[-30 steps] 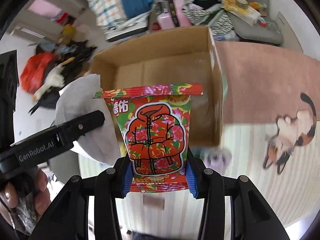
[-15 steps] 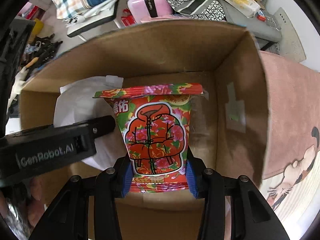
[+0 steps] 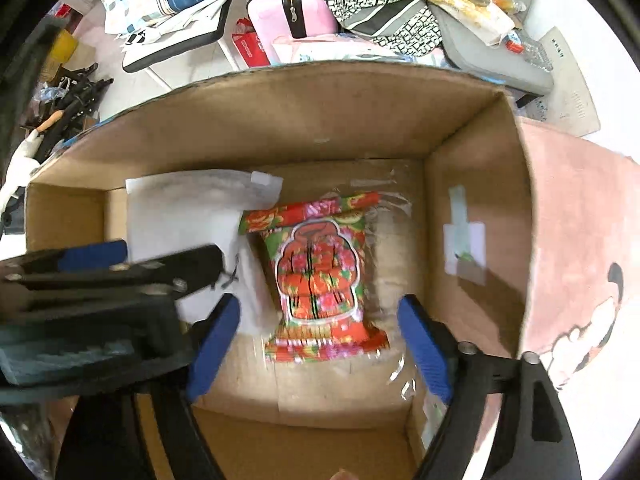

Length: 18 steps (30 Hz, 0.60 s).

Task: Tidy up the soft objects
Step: 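Carry both bags into the box and open both tools to release them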

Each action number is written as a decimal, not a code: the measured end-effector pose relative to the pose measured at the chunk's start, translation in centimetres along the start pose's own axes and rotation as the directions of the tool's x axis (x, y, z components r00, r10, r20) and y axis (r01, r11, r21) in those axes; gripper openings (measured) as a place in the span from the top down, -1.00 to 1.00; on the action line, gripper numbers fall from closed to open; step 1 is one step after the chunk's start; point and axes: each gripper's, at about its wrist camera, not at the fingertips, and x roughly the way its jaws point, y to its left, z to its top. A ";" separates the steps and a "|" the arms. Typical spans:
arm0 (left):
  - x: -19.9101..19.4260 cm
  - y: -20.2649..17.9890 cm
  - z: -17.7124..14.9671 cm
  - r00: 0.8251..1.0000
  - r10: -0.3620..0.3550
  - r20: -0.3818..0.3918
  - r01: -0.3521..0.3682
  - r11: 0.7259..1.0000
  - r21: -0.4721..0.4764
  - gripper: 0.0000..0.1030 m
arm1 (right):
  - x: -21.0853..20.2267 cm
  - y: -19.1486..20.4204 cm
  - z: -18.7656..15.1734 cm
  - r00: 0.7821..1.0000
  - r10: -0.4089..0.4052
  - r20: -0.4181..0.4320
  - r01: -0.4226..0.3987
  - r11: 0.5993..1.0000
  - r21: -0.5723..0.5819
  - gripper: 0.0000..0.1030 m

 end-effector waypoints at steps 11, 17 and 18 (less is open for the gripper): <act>-9.1 -0.1 -8.0 0.945 0.147 0.293 -0.152 0.988 -0.006 -0.99 | -8.0 0.5 -7.1 0.981 -0.006 0.193 0.014 0.999 -0.036 -1.00; -12.6 -0.9 -13.8 0.912 0.140 0.386 -0.144 0.989 -0.019 -0.99 | -11.4 0.1 -11.9 0.965 0.042 0.259 -0.025 0.997 -0.071 -1.00; -12.8 -0.9 -14.6 0.908 0.138 0.396 -0.141 0.990 -0.023 -0.99 | -12.3 0.1 -13.2 0.961 0.051 0.270 -0.029 0.996 -0.087 -1.00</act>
